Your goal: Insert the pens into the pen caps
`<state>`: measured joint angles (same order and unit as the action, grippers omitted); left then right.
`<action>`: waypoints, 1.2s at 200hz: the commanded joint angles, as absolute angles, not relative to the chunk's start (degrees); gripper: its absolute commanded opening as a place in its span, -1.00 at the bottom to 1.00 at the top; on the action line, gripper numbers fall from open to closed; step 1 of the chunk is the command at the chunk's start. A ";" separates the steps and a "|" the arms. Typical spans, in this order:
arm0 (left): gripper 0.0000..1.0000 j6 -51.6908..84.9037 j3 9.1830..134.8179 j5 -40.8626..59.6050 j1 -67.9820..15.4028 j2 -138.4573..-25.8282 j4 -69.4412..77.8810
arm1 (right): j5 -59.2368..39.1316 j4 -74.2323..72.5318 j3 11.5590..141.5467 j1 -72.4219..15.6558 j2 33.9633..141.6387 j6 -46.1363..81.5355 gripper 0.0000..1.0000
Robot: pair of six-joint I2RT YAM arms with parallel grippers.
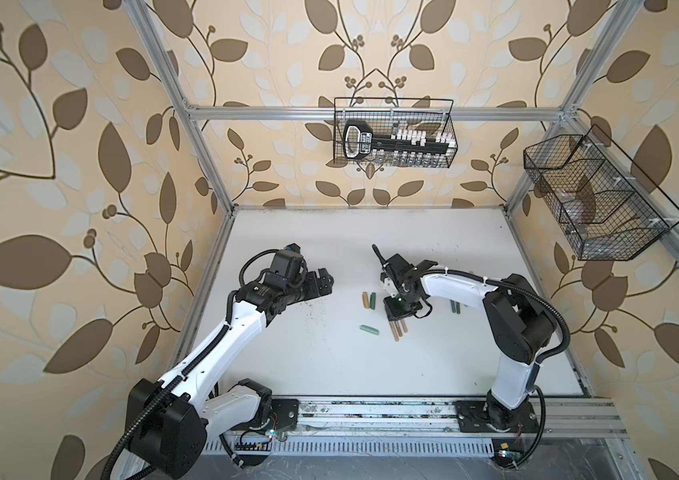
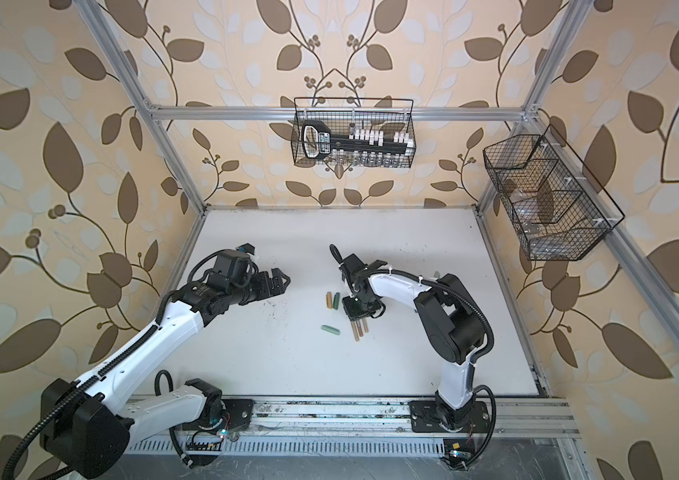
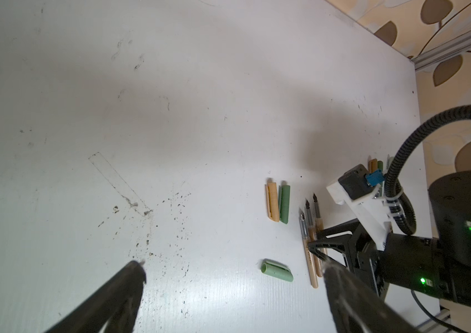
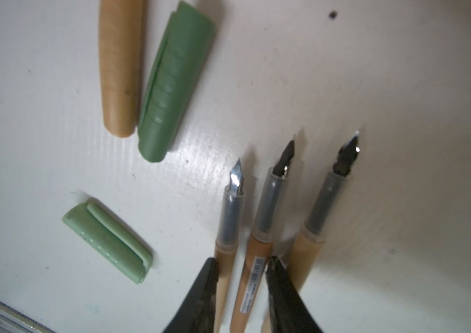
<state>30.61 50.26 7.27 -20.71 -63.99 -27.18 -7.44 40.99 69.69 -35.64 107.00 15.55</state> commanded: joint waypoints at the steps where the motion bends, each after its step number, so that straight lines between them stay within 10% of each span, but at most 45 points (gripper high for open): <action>1: 0.97 30.59 51.06 7.34 -21.18 -63.98 -26.25 | -6.01 42.75 70.88 -35.98 107.35 14.30 -0.36; 240: 0.72 32.75 66.63 13.75 -30.52 -93.27 -24.80 | -2.95 43.81 67.01 -32.84 107.90 11.31 -0.38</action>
